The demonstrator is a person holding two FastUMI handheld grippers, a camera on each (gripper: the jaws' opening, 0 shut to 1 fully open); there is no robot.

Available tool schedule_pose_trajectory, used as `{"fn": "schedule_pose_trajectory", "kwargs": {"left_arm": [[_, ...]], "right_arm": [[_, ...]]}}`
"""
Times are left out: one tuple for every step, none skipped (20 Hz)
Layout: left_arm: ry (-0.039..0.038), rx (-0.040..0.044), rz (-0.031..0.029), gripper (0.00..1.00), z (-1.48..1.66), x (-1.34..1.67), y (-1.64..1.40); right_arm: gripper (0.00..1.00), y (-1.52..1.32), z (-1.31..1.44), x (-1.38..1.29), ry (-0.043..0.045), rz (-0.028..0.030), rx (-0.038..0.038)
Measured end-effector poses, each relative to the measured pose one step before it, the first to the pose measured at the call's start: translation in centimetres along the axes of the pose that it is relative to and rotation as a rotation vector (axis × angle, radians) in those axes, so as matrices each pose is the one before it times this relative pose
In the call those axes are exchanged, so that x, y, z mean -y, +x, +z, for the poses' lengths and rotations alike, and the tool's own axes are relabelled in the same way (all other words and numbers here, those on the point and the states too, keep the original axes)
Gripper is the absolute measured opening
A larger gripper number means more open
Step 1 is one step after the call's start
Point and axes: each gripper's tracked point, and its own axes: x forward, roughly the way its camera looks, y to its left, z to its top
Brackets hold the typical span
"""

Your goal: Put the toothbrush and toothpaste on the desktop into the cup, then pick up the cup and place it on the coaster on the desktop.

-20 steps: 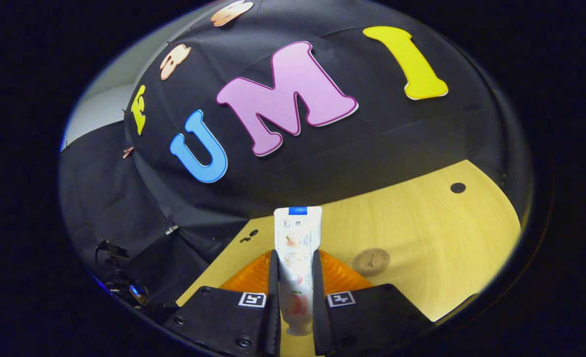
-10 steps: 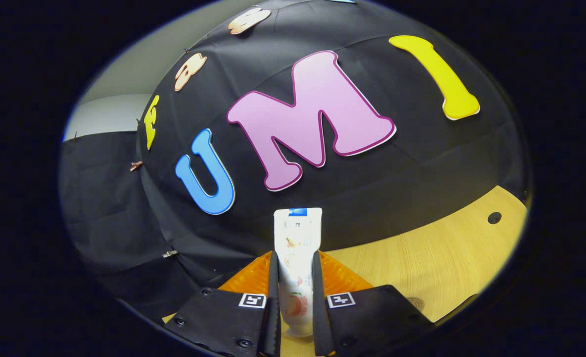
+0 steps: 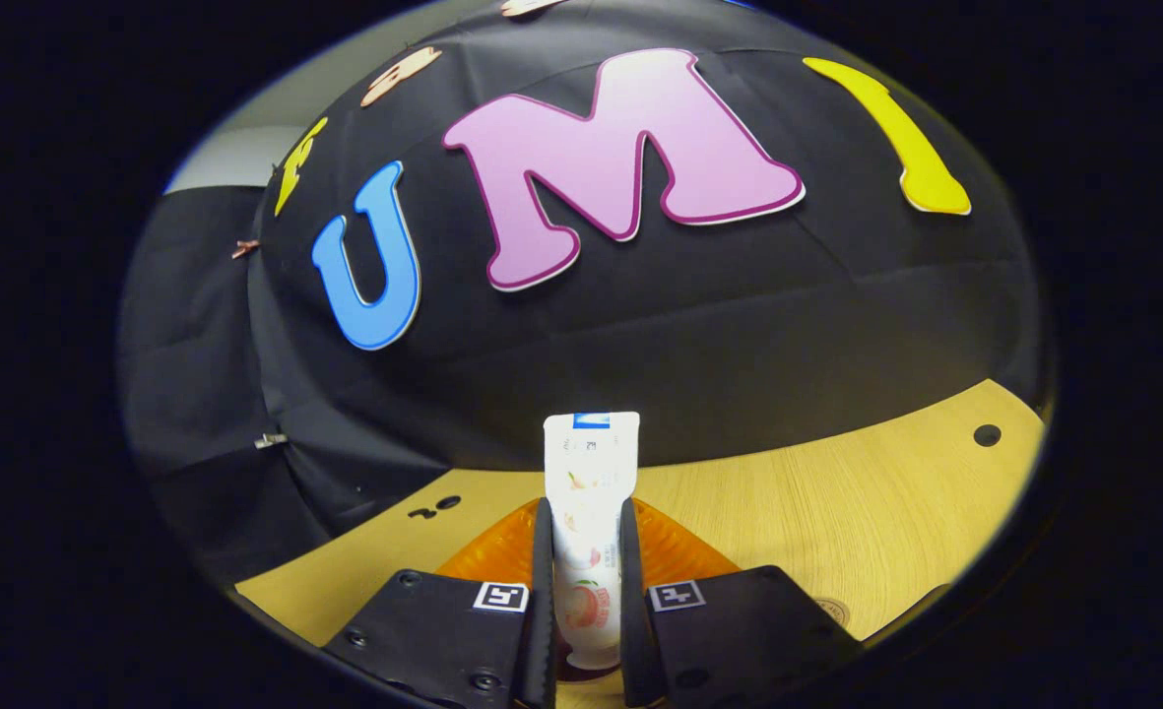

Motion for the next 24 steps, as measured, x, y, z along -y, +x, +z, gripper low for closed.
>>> {"fn": "schedule_pose_trajectory", "kwargs": {"left_arm": [[-0.00189,0.00668,0.00072,0.06,0.136,-0.020,0.139],[-0.00260,0.00942,-0.00023,0.06,0.263,0.028,0.051],[-0.00078,0.00863,-0.00022,0.06,0.179,0.042,0.163],[0.00104,0.00655,0.00046,0.06,0.161,-0.056,0.085],[0.00124,0.00812,0.00000,0.06,0.172,0.020,0.158],[-0.00061,0.00410,-0.00126,0.06,0.159,0.002,0.145],[-0.00186,0.00619,0.00115,0.06,0.207,0.017,0.217],[-0.00347,0.00436,0.00177,0.06,0.167,-0.071,0.219],[-0.00444,0.00333,0.00403,0.06,0.113,-0.044,0.414],[-0.00207,0.00212,0.00479,0.06,-0.016,-0.067,0.333],[-0.00135,0.00008,0.00343,0.06,-0.233,-0.241,-0.359],[-0.00080,0.00126,-0.00093,0.06,-0.062,0.238,0.414],[-0.00124,0.00036,-0.00528,0.06,-0.066,0.298,0.410],[-0.00088,0.00082,-0.00223,0.06,-0.153,0.218,0.394],[-0.00251,0.00167,-0.00373,0.06,0.002,0.277,0.330],[-0.00385,0.00267,-0.00435,0.06,-0.120,0.218,0.600],[-0.00515,0.00473,-0.00311,0.06,0.101,0.217,0.503],[-0.00424,0.00688,-0.00368,0.06,0.139,0.138,0.428],[-0.00076,0.01060,0.00111,0.06,0.323,0.115,0.488],[0.00078,0.01212,-0.00083,0.06,0.266,0.013,0.782],[0.00150,0.01263,-0.00018,0.06,0.388,0.099,0.739],[0.00248,0.01518,-0.00298,0.06,0.335,0.186,0.861],[0.00450,0.01686,-0.00182,0.06,0.448,0.111,0.901],[0.00284,0.01866,-0.00155,0.06,0.356,-0.086,0.744]], "right_arm": [[0.29,0.108,-0.681,-0.065,-0.00763,0.00135,-0.01284],[0.24,0.060,-0.651,-0.118,-0.00045,0.00809,-0.01316],[0.29,0.008,-0.538,-0.275,-0.00012,0.00405,-0.01356],[0.31,0.088,-0.403,-0.078,-0.00666,-0.00063,-0.00827],[0.33,0.025,-0.373,-0.013,-0.01308,-0.00052,-0.00775],[0.34,-0.079,-0.280,-0.071,-0.01367,0.00400,-0.00836],[0.36,-0.210,-0.210,-0.228,-0.00988,0.00587,-0.00499],[0.39,-0.116,-0.214,-0.125,-0.00736,0.00549,-0.00951],[0.41,-0.343,-0.593,-0.152,-0.00399,0.00897,-0.02382],[0.43,-0.322,-0.736,-0.104,-0.00172,0.00268,-0.02650],[0.41,-0.319,-0.523,-0.045,-0.00495,0.00186,-0.02297],[0.39,-0.635,-0.539,0.024,-0.00898,-0.00025,-0.02512],[0.49,-0.580,0.205,-0.065,-0.00376,0.00856,-0.00200],[0.53,-0.501,0.603,0.038,0.00088,0.00869,0.01099],[0.47,-0.416,0.637,0.147,0.00490,0.00287,0.01321],[0.51,-0.638,0.578,0.257,0.01063,-0.00391,0.01630],[0.64,-0.614,0.658,0.479,0.01519,-0.00753,0.01546],[0.64,-0.665,0.582,0.484,0.01839,-0.00867,0.01162],[0.64,-0.770,0.266,0.720,0.02094,-0.01067,0.00766],[0.64,-0.707,-0.014,0.645,0.01965,-0.01040,-0.00018],[0.64,-0.842,-0.140,0.826,0.01591,-0.01549,-0.00693],[0.64,-0.809,-0.335,0.844,0.00975,-0.01498,-0.00926],[0.64,-0.786,-0.491,0.742,0.00732,-0.01479,-0.00874],[0.64,-0.833,-0.669,0.619,0.00875,-0.00962,-0.01256]]}}
